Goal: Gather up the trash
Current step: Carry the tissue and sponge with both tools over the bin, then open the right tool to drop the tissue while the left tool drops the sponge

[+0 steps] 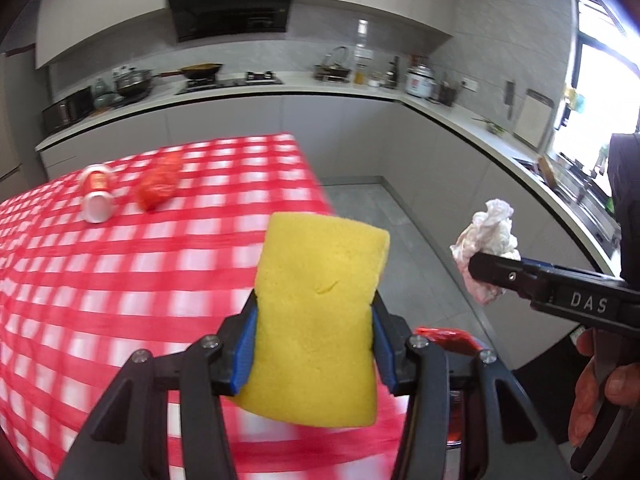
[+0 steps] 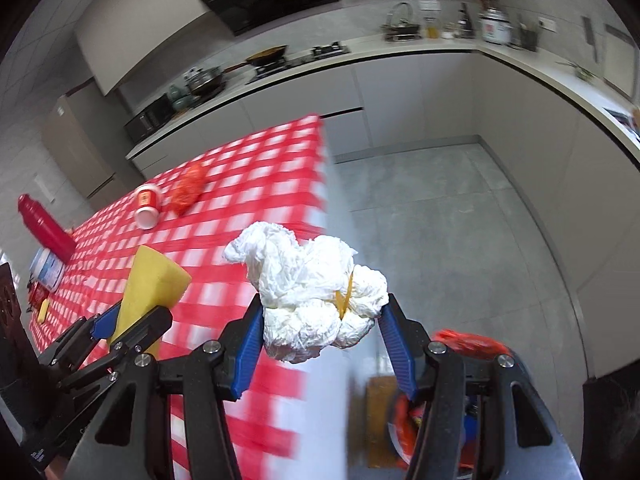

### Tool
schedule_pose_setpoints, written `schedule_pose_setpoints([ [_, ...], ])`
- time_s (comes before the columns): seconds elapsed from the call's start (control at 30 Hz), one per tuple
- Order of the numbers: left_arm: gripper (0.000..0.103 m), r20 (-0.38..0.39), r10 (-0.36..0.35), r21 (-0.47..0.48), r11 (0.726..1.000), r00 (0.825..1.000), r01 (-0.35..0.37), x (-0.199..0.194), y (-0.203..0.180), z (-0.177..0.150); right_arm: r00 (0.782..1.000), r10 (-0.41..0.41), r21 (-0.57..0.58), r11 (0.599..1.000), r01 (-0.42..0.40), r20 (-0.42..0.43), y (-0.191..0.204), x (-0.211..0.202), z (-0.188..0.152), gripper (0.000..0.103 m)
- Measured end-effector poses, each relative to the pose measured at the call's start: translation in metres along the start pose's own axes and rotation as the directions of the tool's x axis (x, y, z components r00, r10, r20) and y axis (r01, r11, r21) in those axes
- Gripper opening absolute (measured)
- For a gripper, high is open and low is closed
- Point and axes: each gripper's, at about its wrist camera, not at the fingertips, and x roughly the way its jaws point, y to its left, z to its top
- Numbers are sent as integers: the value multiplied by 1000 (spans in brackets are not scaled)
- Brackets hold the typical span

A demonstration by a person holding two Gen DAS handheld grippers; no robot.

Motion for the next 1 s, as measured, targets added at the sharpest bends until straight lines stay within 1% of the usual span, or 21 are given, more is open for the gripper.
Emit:
schedule_pose_setpoints([
  [0.13, 51, -10, -49, 41, 998, 999, 49, 8, -50, -7, 999, -43, 54, 998, 43, -4, -54, -18, -11, 58],
  [0.27, 51, -31, -84, 58, 995, 996, 85, 19, -85, -14, 996, -89, 93, 992, 91, -28, -107, -31, -30, 58],
  [0.37, 51, -51, -104, 58, 993, 993, 107, 30, -111, -20, 993, -104, 111, 988, 111, -62, -137, -28, -46, 58],
  [0.5, 51, -88, -114, 57, 991, 990, 119, 48, -143, -39, 986, -112, 127, 984, 128, -124, -175, -13, -72, 58],
  [0.67, 51, -128, -89, 48, 994, 988, 96, 59, -162, -64, 975, -107, 130, 983, 134, -194, -209, 9, -102, 58],
  [0.83, 51, -160, -44, 18, 999, 986, 48, 76, -166, -84, 967, -79, 119, 987, 111, -242, -223, 40, -119, 58],
  [1.0, 51, -183, 2, 6, 1000, 983, -1, 92, -164, -103, 957, -50, 92, 993, 80, -287, -227, 73, -130, 58],
])
